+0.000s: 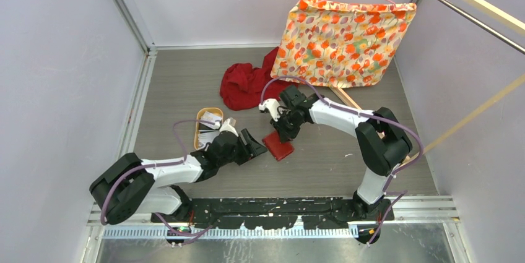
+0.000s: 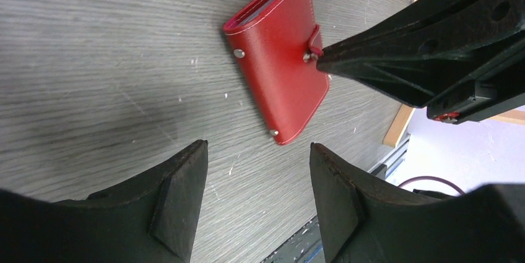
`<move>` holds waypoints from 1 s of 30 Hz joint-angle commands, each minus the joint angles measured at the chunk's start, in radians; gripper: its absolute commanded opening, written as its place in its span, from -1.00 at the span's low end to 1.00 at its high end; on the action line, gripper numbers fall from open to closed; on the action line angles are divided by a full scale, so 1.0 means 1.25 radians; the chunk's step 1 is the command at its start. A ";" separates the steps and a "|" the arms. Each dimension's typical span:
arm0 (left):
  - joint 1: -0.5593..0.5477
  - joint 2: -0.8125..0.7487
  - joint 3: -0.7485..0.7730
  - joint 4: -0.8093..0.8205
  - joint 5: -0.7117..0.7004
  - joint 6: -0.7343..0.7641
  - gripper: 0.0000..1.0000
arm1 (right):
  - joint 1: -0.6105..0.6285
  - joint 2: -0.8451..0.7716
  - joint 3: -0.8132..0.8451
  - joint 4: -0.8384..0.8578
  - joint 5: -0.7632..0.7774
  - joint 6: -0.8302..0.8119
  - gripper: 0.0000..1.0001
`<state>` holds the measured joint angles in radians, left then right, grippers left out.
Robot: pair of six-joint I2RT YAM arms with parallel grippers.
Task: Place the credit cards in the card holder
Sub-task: Open the card holder at the center of the board.
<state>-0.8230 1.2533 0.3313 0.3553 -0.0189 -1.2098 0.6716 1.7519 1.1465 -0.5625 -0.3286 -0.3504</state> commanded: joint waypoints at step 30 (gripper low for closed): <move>-0.092 0.042 0.254 -0.279 -0.013 0.222 0.59 | -0.177 -0.073 0.020 -0.121 -0.602 0.015 -0.98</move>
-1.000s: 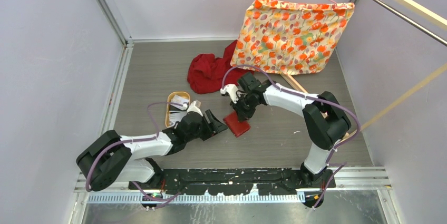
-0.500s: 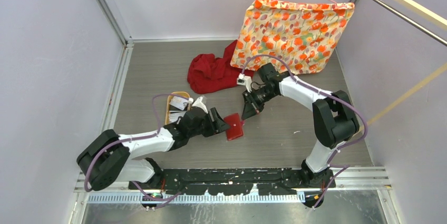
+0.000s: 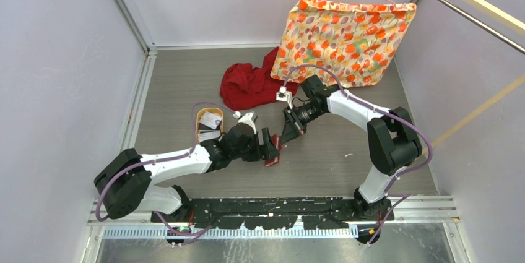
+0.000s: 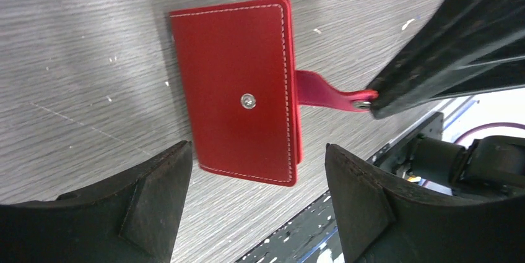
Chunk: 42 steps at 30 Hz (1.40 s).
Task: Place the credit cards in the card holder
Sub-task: Open the card holder at the center of the board.
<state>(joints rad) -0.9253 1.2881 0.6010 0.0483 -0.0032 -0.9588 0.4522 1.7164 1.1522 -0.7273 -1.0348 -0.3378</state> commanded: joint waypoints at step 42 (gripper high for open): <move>-0.003 -0.205 -0.118 -0.170 -0.035 -0.033 -0.12 | -0.023 -0.111 0.066 -0.187 0.013 -0.193 -0.98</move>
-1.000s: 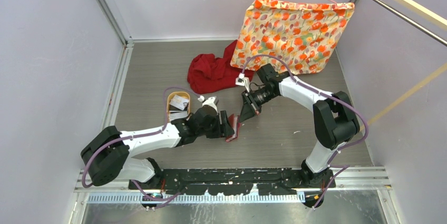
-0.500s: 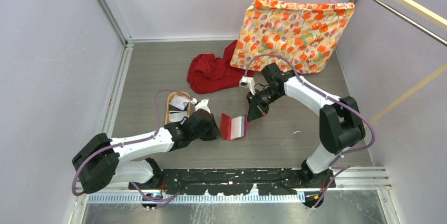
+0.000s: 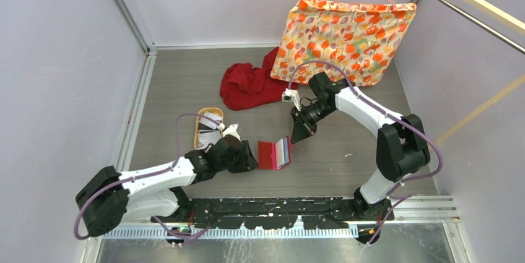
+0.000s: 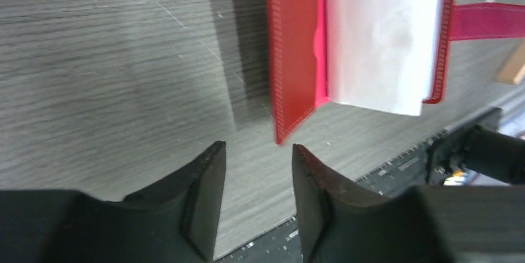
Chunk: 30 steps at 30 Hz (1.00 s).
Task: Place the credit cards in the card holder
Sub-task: Open the card holder at the center of the board.
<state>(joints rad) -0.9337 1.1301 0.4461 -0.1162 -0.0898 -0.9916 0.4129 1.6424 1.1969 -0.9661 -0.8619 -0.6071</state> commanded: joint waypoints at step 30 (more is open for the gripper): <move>0.006 0.028 0.069 0.209 0.102 0.073 0.39 | -0.032 0.049 -0.043 0.057 0.587 0.084 -0.88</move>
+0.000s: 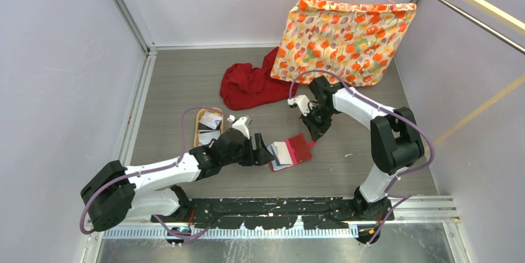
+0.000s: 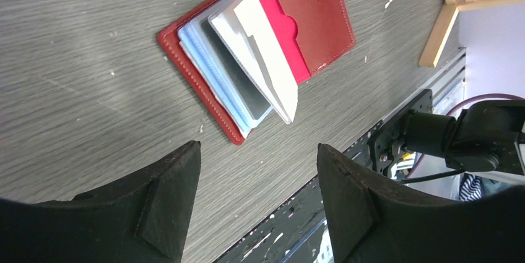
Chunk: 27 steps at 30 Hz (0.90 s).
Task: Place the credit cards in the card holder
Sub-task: Open the card holder at the center of the board.
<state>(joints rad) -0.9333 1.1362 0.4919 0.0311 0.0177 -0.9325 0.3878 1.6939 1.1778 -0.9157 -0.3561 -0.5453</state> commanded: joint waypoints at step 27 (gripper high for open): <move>0.007 0.235 0.096 0.233 0.102 -0.036 0.02 | 0.041 -0.027 -0.012 0.086 -0.157 0.169 -0.76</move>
<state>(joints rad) -0.9291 1.4185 0.5724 0.2668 0.1276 -0.9615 0.4175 1.5585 1.1500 -0.8337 -0.7090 -0.4099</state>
